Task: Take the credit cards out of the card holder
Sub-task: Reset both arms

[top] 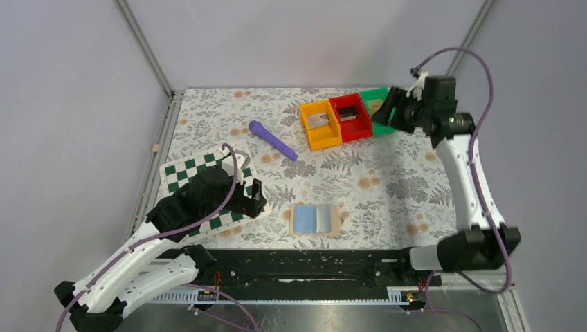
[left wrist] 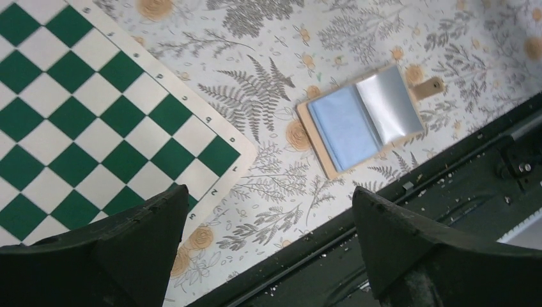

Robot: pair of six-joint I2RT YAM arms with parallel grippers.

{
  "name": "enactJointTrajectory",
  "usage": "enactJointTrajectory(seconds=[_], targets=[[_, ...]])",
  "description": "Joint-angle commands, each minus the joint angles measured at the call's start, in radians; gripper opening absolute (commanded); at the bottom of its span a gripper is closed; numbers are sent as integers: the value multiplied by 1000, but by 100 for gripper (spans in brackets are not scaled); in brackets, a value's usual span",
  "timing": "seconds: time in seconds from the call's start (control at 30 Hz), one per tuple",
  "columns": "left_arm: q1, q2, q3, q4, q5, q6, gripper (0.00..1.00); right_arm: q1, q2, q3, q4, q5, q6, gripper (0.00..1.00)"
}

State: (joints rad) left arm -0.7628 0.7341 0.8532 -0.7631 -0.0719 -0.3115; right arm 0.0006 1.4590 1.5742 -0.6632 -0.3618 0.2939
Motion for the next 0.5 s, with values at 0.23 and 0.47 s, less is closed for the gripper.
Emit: enactJointTrajectory(seconds=[0.23,0.47], targets=[[5,-139,14,52,-61,-12,99,264,-726,-564,-75,142,140,99],[6,-216,-1,72,-74,-20,99,268,-992,-681,-178,124,188,99]])
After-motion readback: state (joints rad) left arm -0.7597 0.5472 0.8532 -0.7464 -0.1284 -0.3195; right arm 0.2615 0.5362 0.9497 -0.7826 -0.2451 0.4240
